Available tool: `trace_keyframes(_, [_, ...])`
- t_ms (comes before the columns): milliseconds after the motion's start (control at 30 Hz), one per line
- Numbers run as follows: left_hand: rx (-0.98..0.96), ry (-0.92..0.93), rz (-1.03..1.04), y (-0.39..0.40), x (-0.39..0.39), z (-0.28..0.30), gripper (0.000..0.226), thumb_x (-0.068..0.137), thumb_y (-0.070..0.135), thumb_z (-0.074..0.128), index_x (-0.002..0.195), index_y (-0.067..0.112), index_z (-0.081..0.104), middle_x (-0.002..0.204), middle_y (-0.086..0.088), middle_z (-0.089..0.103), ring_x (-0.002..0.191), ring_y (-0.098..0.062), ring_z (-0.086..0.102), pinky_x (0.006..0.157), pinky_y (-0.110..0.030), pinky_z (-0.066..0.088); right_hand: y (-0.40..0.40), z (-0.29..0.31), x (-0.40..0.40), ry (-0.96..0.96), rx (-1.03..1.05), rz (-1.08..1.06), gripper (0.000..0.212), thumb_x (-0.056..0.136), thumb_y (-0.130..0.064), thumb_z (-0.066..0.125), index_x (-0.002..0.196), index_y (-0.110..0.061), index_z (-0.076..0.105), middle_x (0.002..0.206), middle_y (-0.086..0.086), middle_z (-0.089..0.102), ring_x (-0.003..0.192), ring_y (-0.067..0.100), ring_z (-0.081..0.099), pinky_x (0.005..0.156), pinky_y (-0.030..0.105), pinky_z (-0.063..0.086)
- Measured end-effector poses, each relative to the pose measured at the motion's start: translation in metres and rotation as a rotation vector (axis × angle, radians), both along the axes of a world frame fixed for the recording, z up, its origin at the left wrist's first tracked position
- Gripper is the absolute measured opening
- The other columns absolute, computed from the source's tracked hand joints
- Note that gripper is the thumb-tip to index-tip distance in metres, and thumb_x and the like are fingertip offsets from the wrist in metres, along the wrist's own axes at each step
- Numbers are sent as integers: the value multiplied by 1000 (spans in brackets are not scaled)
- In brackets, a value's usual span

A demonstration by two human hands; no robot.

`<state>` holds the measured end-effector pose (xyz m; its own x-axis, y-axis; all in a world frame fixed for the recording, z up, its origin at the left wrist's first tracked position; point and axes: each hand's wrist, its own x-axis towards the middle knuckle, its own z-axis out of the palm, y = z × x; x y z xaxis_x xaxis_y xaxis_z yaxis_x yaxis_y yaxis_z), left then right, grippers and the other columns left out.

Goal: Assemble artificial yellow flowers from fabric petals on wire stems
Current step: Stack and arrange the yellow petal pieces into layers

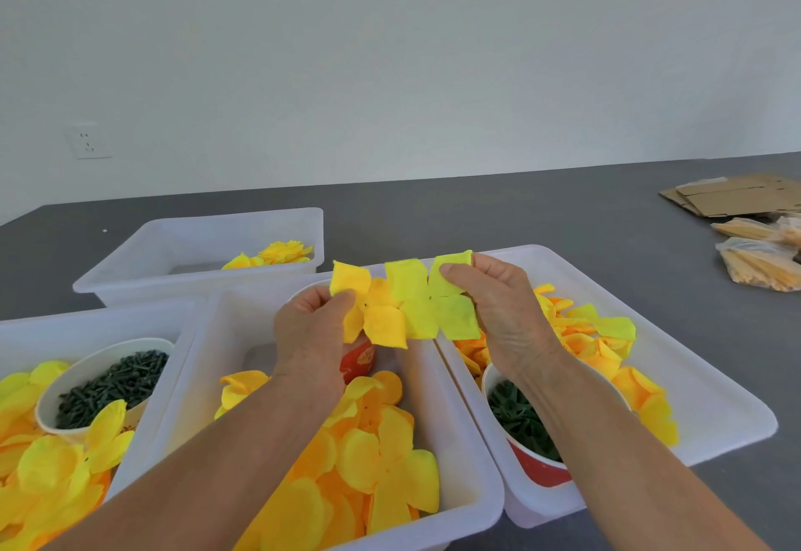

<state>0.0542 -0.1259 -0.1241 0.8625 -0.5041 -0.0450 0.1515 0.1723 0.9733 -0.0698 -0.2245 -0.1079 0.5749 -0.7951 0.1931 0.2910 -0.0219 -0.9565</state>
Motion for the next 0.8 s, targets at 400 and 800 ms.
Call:
trace_keyframes(400, [-15, -31, 6, -2, 0, 0, 14, 94, 11, 53, 86, 15, 65, 92, -9, 66, 89, -25, 65, 57, -30, 57, -18, -3, -7, -62, -9, -507, 20, 86, -6, 64, 74, -21, 68, 67, -1, 67, 64, 12, 57, 60, 27, 51])
trace_keyframes(800, [-14, -97, -106, -2, -6, 0, 11, 88, 12, 62, 77, 9, 61, 77, -9, 63, 68, -20, 61, 45, -24, 53, -16, 3, -17, 394, -746, -1002, 23, 84, -5, 58, 99, -15, 72, 93, 7, 68, 95, 28, 57, 82, 37, 40])
